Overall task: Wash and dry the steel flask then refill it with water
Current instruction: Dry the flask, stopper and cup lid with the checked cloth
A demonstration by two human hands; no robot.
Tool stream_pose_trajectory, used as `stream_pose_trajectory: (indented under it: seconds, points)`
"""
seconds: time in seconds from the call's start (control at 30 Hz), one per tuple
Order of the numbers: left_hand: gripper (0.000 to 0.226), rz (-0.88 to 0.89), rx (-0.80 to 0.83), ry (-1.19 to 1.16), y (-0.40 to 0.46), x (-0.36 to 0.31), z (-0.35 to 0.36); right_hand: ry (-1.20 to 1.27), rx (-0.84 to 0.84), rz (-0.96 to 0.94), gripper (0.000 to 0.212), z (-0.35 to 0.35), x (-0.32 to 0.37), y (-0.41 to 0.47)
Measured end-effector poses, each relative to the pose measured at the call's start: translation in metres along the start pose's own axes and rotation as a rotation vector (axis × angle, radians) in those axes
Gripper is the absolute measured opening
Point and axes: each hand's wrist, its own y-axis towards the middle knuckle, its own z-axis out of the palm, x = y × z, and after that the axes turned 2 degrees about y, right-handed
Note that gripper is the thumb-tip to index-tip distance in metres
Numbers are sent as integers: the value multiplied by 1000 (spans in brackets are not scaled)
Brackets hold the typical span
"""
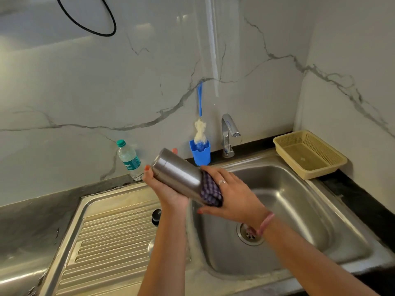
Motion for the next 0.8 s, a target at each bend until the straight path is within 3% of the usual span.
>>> stream_pose_trajectory:
  seconds: [0.07, 0.13, 0.3, 0.37, 0.43, 0.5, 0.6, 0.73, 0.8]
  points:
    - [47, -9, 81, -20, 0, -3, -5, 137, 63, 87, 100, 2, -15, -16]
    - [55, 1, 121, -28, 1, 0, -6, 190, 58, 118, 98, 5, -21, -26]
    - [53, -148, -213, 169, 0, 9, 4, 43, -111, 208, 93, 16, -22, -27]
    - [64, -147, -292, 202, -8, 13, 9, -87, -171, 158, 89, 16, -25, -24]
    - [76, -135, -378, 145, -13, 16, 11, -151, -137, 94, 90, 14, -28, -20]
    - [67, -126, -411, 100, -11, 17, 10, -122, -35, 78, 97, 11, -26, -16]
    - [57, -108, -285, 75, -12, 19, 5, -43, -26, 52, 99, 6, -4, -5]
    - [81, -84, 14, 119, -18, 26, 13, 57, -154, 59, 83, -8, 46, 38]
    - [57, -49, 75, 102, -20, 29, 18, 62, -165, 47, 76, -18, 63, 60]
